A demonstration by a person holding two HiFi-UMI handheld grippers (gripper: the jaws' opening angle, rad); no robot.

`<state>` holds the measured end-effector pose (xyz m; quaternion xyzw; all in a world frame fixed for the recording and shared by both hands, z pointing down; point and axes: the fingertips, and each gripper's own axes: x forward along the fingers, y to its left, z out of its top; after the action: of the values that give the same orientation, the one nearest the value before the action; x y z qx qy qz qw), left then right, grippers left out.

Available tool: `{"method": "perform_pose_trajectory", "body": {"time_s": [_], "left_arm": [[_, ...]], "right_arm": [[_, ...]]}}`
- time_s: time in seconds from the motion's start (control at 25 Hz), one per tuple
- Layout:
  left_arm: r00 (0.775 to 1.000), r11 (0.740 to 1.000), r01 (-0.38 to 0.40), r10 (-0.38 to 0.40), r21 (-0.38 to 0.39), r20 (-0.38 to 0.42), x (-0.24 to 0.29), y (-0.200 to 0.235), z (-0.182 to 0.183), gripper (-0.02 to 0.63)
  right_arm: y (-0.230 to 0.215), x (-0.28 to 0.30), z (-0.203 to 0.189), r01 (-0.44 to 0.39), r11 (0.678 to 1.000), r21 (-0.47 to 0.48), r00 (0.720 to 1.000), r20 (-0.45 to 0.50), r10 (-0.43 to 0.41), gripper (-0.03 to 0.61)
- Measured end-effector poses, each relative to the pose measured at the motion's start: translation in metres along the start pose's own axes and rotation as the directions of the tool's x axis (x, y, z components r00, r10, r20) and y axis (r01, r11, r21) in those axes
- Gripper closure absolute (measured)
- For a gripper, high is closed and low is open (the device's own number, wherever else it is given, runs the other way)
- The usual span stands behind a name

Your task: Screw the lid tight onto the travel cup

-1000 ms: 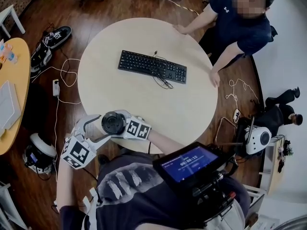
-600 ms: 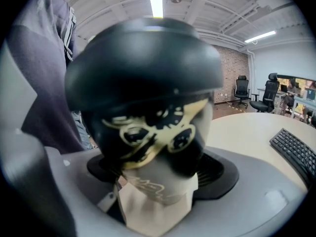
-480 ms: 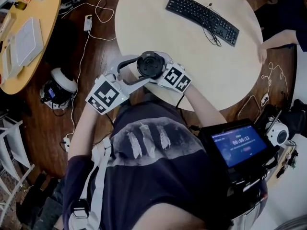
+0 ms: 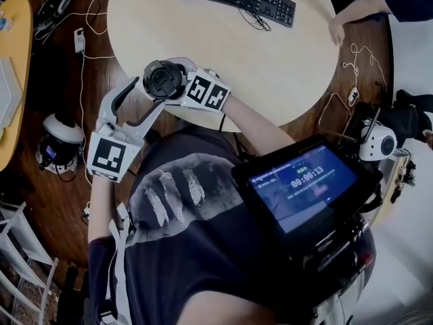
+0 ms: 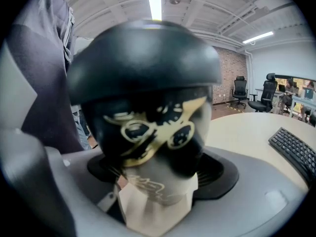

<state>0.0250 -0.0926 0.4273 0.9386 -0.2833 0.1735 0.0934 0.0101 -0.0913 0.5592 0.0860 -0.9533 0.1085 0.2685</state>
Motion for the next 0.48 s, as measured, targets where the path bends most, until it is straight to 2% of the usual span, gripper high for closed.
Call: {"method": "perform_pose_trajectory", "body": {"time_s": [0.08, 0.16, 0.28, 0.36, 0.48], "left_arm": [[0.999, 0.999, 0.034, -0.033, 0.007, -0.032, -0.008, 0.005, -0.002, 0.306], [0.994, 0.995, 0.076, -0.070, 0.068, -0.082, -0.008, 0.009, -0.009, 0.298], [0.985, 0.976, 0.149, -0.132, 0.161, -0.109, 0.008, 0.003, -0.013, 0.298], [0.981, 0.969, 0.176, -0.157, 0.173, -0.115, 0.016, -0.001, -0.013, 0.298], [0.985, 0.975, 0.163, -0.151, 0.154, -0.088, 0.018, 0.003, -0.013, 0.299]], "right_arm": [[0.000, 0.001, 0.000, 0.001, 1.000, -0.001, 1.000, 0.007, -0.001, 0.160], [0.000, 0.003, 0.001, -0.003, 1.000, -0.006, 1.000, 0.015, 0.003, 0.160], [-0.002, -0.002, -0.002, 0.008, 1.000, -0.003, 1.000, 0.008, -0.008, 0.160], [-0.003, -0.004, -0.004, 0.020, 1.000, 0.007, 1.000, 0.004, -0.020, 0.161], [-0.003, 0.000, -0.002, 0.027, 0.999, 0.019, 1.000, 0.008, -0.027, 0.160]]}}
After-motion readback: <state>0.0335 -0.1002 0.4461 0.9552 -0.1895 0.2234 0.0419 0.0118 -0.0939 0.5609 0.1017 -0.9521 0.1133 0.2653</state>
